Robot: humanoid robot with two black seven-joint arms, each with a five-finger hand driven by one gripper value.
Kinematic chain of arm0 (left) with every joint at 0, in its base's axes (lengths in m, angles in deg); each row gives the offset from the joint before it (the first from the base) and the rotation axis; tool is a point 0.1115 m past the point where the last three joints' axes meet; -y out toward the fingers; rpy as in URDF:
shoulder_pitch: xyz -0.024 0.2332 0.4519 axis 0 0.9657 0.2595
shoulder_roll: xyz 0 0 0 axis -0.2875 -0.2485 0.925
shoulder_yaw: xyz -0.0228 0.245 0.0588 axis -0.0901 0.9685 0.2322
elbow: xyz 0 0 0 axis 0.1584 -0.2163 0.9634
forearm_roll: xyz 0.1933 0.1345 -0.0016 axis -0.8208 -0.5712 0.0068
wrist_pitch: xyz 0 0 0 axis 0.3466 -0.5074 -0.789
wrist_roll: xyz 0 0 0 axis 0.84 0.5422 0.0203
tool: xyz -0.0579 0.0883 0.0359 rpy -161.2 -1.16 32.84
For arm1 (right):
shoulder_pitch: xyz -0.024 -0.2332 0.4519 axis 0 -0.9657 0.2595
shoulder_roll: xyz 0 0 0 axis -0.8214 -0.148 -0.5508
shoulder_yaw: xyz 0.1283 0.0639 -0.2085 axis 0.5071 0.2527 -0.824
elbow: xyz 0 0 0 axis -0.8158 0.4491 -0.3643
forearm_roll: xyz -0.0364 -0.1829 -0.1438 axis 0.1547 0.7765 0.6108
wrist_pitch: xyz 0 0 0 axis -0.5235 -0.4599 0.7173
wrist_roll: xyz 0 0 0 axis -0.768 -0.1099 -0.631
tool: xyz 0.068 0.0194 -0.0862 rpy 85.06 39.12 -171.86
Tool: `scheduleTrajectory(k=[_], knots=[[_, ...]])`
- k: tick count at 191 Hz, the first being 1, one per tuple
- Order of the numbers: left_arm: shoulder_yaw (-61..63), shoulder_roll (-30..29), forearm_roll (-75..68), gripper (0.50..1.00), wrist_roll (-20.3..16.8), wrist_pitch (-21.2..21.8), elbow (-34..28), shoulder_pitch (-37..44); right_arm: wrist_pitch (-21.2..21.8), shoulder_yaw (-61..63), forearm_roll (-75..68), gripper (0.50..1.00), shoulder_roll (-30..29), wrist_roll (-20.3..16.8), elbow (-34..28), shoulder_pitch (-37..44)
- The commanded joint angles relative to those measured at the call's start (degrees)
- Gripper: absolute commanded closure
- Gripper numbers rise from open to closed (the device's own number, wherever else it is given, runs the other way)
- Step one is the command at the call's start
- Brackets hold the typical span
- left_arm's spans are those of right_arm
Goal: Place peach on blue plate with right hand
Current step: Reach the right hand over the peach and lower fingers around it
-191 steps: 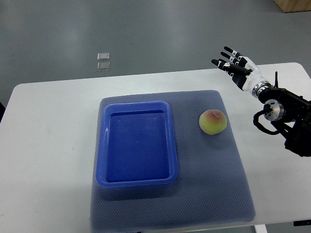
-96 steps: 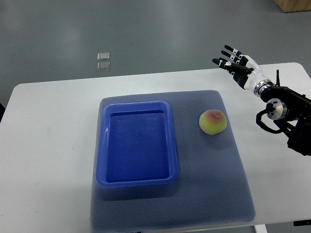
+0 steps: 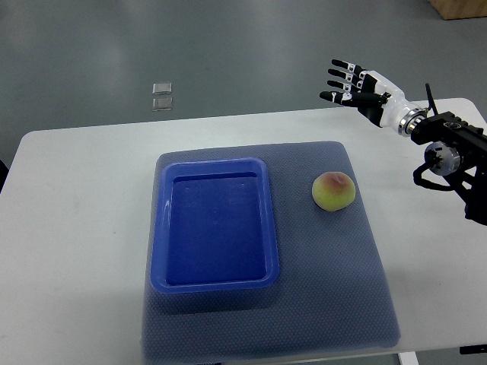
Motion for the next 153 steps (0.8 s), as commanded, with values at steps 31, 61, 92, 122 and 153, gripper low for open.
scheduleTrajectory(k=[31,61,92,122,153], knots=[[0.00,0.00,0.01,0.500,0.01,-0.01,-0.08,-0.02,12.46,-2.39,24.49,0.576,7.10,0.27,-8.40,5.55],[0.00,0.00,0.01,0.500,0.01,-0.01,0.00,-0.02,15.01,-8.54,36.78,0.576,11.66,0.71,-18.15,10.12],[0.00,0.00,0.09,0.500,0.01,-0.01,0.01,-0.02,15.18,-11.88,44.70,0.576,12.90,0.80,-23.69,12.67],[0.00,0.00,0.01,0.500,0.01,-0.01,0.01,-0.02,15.36,-15.75,53.31,0.574,13.07,0.71,-25.54,14.16],[-0.09,0.00,0.09,0.500,0.01,-0.01,0.01,-0.11,15.18,-18.91,62.45,0.576,12.37,0.71,-26.15,14.43]])
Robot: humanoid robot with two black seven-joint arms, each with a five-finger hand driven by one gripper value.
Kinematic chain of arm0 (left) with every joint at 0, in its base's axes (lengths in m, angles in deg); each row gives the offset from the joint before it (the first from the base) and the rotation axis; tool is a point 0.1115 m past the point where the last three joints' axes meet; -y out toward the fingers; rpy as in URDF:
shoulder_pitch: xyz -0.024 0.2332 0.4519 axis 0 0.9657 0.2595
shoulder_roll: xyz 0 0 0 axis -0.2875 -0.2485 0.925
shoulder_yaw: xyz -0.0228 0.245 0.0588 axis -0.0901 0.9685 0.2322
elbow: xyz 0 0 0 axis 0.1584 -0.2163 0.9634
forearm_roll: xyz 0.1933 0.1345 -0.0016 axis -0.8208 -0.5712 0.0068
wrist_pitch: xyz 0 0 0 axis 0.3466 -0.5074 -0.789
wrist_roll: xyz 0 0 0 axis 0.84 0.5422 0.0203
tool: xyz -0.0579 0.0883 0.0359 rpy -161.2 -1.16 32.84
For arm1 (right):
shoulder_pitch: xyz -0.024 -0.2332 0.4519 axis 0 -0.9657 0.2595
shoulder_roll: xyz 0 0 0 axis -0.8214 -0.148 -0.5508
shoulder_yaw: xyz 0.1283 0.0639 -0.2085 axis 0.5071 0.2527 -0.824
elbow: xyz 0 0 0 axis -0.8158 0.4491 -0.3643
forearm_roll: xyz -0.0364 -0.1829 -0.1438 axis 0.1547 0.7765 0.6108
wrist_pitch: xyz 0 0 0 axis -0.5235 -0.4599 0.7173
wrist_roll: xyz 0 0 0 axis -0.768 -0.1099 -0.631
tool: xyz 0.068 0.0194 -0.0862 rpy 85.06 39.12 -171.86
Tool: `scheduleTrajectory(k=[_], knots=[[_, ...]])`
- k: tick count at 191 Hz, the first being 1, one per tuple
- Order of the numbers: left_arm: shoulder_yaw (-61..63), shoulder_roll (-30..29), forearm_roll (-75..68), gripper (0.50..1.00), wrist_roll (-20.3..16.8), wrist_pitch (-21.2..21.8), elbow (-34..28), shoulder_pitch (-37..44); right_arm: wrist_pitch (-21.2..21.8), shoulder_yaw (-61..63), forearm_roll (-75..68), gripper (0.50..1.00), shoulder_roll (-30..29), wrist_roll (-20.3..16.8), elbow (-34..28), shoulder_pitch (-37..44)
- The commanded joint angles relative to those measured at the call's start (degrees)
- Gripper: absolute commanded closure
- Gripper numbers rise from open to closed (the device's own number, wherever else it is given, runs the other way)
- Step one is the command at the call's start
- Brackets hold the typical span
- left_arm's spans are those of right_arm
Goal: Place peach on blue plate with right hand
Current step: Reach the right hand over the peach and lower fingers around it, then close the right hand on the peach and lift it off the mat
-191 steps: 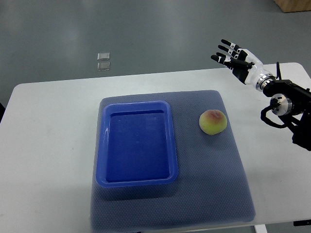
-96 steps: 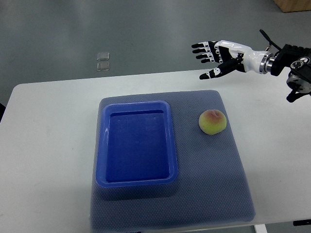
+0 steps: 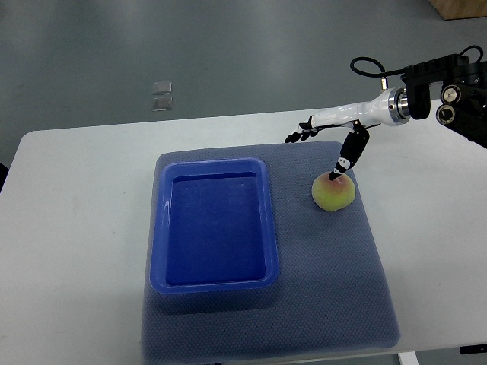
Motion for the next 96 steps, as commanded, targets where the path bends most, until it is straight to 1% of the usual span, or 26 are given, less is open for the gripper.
scheduleTrajectory(k=[1,73,96], knots=[[-0.08,0.00,0.02,0.500,0.04,0.00,0.00,-0.09,-0.15,-1.63,4.72,0.576,-0.39,-0.04,-0.35,0.01],[-0.08,0.00,0.02,0.500,-0.04,0.08,0.00,-0.09,-0.94,-6.46,9.29,0.576,-0.56,-0.13,-0.26,-0.78],[-0.08,0.00,0.02,0.500,-0.04,0.00,0.00,-0.09,-2.25,-6.55,9.73,0.576,-1.53,-0.57,0.09,-2.02]])
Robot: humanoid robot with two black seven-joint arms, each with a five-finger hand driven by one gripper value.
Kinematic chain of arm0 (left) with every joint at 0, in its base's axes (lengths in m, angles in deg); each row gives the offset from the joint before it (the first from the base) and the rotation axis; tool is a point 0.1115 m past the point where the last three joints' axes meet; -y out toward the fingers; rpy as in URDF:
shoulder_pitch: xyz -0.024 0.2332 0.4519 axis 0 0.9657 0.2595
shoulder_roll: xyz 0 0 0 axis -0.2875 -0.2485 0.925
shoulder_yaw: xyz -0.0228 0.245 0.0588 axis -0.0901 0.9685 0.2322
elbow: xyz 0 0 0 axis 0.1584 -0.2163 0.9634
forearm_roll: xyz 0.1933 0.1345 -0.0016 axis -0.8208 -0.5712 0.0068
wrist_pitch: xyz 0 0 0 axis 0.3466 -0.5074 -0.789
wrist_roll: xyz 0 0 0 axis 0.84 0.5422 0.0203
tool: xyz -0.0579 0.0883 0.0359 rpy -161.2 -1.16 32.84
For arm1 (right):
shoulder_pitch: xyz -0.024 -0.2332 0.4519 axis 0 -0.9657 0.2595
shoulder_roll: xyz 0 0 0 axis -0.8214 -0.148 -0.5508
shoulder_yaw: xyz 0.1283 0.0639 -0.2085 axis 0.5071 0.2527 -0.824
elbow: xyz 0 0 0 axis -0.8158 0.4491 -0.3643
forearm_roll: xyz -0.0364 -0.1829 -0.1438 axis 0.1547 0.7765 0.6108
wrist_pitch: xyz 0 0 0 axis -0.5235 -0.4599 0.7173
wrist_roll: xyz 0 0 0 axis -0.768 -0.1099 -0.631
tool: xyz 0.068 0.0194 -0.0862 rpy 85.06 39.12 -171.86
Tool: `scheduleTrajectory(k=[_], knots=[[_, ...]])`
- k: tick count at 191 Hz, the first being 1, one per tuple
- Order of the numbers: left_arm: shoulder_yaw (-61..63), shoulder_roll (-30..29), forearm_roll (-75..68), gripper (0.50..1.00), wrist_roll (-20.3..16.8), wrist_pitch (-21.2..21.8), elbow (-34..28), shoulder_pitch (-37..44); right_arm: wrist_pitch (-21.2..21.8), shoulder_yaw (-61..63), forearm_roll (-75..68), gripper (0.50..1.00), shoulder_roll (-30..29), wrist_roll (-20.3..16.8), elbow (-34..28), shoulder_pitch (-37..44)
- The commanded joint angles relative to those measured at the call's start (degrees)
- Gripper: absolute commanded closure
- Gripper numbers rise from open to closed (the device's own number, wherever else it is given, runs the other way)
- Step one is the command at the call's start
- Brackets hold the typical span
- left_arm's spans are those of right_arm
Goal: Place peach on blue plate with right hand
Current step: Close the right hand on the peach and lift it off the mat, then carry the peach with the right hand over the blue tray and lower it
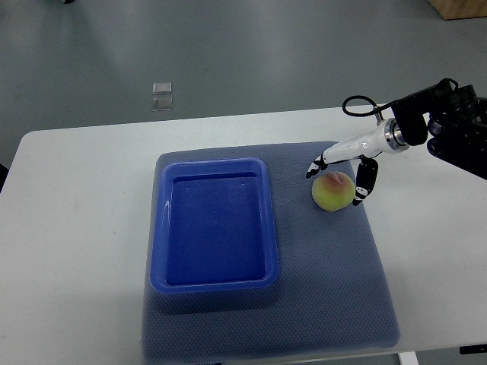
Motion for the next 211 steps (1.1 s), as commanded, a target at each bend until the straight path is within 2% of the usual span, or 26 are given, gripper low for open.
scheduleTrajectory(k=[1,56,57,80,90,91,93,114,170,189,194,211], knots=[[0.01,0.00,0.00,0.500,-0.05,0.00,0.00,0.00,-0.91,-0.10,0.38,0.576,-0.66,-0.23,0.29,-0.84],[0.01,0.00,-0.09,0.500,-0.05,0.00,0.08,0.00,-4.52,-0.19,2.05,0.589,-1.63,-0.58,3.11,-2.77],[0.01,0.00,-0.09,0.500,0.04,0.00,0.08,0.00,-4.69,-0.10,2.83,0.609,-1.63,-0.58,3.54,-3.03],[0.01,0.00,-0.09,0.500,0.04,0.00,0.08,0.00,-4.69,-0.10,3.89,0.693,-1.63,-0.58,3.63,-2.95],[0.01,0.00,-0.09,0.500,0.04,0.00,0.08,0.00,-4.69,-0.10,3.89,0.693,-1.63,-0.58,3.63,-2.95],[0.01,0.00,-0.09,0.500,0.04,0.00,0.08,0.00,-4.78,-0.10,3.98,0.774,-1.54,-0.58,3.63,-2.86],[0.01,0.00,-0.09,0.500,0.04,0.00,0.08,0.00,-4.78,-0.10,3.98,0.787,-1.54,-0.58,3.63,-2.86],[0.01,0.00,-0.09,0.500,0.04,0.00,0.08,0.00,-5.22,-0.01,3.89,0.848,-1.54,-0.58,3.63,-2.51],[0.01,0.00,-0.09,0.500,0.04,0.00,0.00,0.00,-6.01,1.13,2.66,0.850,-2.07,-0.58,3.28,-0.22],[0.01,0.00,-0.09,0.500,0.04,0.00,0.00,0.00,-6.01,1.83,1.87,0.850,-2.69,-0.50,2.84,2.76],[0.01,0.00,0.00,0.500,0.04,0.00,0.00,0.00,-5.84,2.09,0.29,0.850,-5.14,-0.58,2.84,4.96],[0.01,0.00,0.00,0.500,0.04,0.00,0.00,0.00,-5.48,2.18,-0.50,0.850,-7.52,-0.58,2.93,6.28]])
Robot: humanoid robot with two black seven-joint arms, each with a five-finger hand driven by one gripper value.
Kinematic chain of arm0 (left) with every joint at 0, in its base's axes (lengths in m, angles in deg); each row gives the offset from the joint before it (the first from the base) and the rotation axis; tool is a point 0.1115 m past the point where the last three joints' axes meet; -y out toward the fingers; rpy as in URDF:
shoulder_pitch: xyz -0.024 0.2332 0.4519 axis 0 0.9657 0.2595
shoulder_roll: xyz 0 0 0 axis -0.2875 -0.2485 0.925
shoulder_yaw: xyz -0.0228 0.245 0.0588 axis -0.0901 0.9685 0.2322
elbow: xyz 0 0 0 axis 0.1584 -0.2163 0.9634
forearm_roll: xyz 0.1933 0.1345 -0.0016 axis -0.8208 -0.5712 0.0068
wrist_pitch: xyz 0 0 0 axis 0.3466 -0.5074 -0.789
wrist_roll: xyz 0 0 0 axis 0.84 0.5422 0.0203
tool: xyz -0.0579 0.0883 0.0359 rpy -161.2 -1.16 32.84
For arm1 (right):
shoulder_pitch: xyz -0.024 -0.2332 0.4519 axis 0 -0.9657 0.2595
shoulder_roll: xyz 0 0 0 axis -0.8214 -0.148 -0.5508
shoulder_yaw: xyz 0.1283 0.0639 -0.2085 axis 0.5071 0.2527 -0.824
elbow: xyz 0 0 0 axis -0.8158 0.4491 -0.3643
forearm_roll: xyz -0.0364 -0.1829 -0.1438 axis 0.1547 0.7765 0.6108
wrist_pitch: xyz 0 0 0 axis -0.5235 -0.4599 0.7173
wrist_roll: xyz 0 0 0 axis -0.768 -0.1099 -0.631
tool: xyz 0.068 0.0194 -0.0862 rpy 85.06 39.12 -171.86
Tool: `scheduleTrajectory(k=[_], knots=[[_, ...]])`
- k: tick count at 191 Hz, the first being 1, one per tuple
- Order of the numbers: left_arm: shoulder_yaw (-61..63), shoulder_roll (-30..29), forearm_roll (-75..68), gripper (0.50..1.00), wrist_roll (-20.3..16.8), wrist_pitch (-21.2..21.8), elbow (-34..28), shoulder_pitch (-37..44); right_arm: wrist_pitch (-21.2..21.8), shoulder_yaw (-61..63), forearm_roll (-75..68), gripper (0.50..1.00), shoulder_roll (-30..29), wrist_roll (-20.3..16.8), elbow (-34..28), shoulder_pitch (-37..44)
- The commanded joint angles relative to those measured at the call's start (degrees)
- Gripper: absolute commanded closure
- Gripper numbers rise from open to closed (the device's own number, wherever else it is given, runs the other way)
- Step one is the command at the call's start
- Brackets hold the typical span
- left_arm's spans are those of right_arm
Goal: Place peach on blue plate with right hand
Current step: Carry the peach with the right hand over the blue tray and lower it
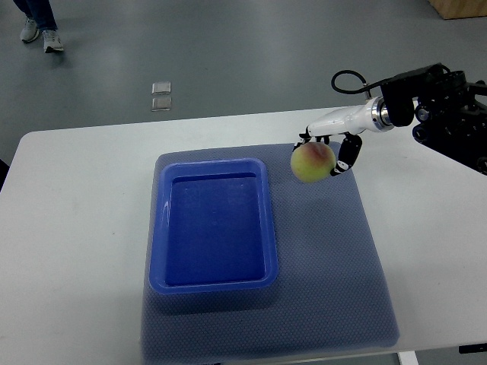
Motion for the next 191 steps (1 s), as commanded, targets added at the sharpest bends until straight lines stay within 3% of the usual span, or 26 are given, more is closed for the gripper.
scheduleTrajectory(k=[1,28,38,39,62,63,69,113,114,136,151,160,161,163,191], knots=[[0.00,0.00,0.07,0.500,0.00,0.00,0.00,0.01,0.39,0.21,-1.18,0.850,-2.76,-0.04,0.05,2.01],[0.00,0.00,0.07,0.500,0.00,0.00,0.00,0.01,0.66,0.12,-1.27,0.848,-10.66,-0.13,0.67,4.12],[0.00,0.00,0.07,0.500,0.00,0.00,0.00,0.01,0.66,0.12,-1.27,0.848,-10.67,-0.13,0.67,4.12],[0.00,0.00,0.07,0.500,0.00,0.00,0.00,0.01,0.66,-0.14,-1.27,0.848,-13.45,-0.13,1.28,4.21],[0.00,0.00,0.07,0.500,0.00,0.00,0.00,-0.35,0.39,-0.58,-1.18,0.844,-16.91,-0.13,3.04,4.04],[0.00,0.00,0.07,0.500,0.00,0.00,0.00,-0.43,0.04,-0.75,-1.18,0.840,-19.26,-0.13,4.52,3.77],[0.00,0.00,0.07,0.500,0.00,0.00,0.00,-0.43,0.04,-0.84,-1.18,0.836,-20.59,-0.13,5.58,3.68],[0.00,0.00,-0.02,0.500,0.00,0.00,0.00,-0.87,-0.14,-0.93,-1.00,0.807,-24.38,-0.13,9.37,1.84],[0.00,0.00,0.07,0.500,0.00,0.00,0.00,-0.96,-0.40,-0.93,-0.65,0.775,-24.99,-0.13,10.24,1.06],[0.00,0.00,0.07,0.500,-0.01,0.00,0.09,-1.05,-0.93,-1.72,-0.30,0.673,-25.17,-0.13,11.13,-0.01],[0.00,0.00,0.07,0.500,0.00,0.00,0.00,-1.22,-0.66,-2.78,-0.30,0.632,-25.17,-0.04,11.13,-0.10],[0.00,0.00,0.07,0.500,0.00,0.00,0.00,-1.22,-0.66,-2.78,-0.30,0.632,-25.17,-0.04,11.13,-0.10],[0.00,0.00,0.07,0.500,0.00,0.00,0.00,-1.22,-0.58,-3.13,-0.39,0.593,-25.08,-0.04,11.13,-0.10],[0.00,0.00,0.07,0.500,0.00,0.00,0.00,-1.22,-0.58,-3.13,-0.30,0.587,-25.17,-0.04,11.13,-0.01],[-0.09,0.00,0.07,0.500,0.00,0.00,0.09,-1.40,0.04,-3.04,-0.91,0.572,-25.08,-0.04,11.13,0.34]])
